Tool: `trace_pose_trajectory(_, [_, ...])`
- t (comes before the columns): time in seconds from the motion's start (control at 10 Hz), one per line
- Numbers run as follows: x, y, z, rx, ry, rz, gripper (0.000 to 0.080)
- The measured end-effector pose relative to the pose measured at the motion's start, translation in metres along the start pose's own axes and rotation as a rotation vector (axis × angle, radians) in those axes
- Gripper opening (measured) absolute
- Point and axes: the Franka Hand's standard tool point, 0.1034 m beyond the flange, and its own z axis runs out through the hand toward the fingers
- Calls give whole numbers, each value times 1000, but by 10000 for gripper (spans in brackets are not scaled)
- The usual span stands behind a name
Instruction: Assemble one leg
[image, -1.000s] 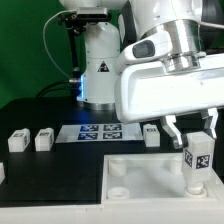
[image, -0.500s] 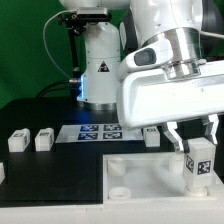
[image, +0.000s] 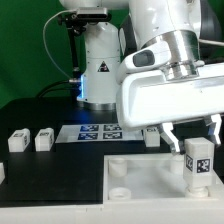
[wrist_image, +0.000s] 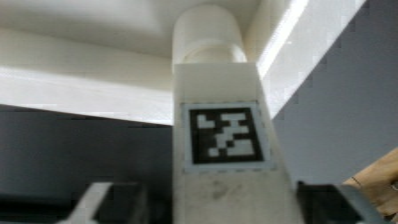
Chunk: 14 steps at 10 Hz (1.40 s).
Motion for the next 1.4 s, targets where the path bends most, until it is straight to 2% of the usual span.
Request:
trace_pose_trajectory(0.1, [0,0,0,0,0,0,606])
trace_pose_trajectory(0.2, [0,0,0,0,0,0,606])
trace_pose_trajectory(0.3, [0,0,0,0,0,0,641])
trace_pose_trajectory(0.9, [1,0,-1,1,-4,0,649])
trace_pose_trajectory(1.0, [6,0,-6,2,-12,-3,649])
trace_pose_trajectory(1.2, [17,-7,-13,19,-94,-11,649])
trace_pose_trajectory(1.3, [24,-6,-15,18,-88,-11,649])
trace_pose_trajectory(1.4, [19,-6,-11,31,-167,-8,649])
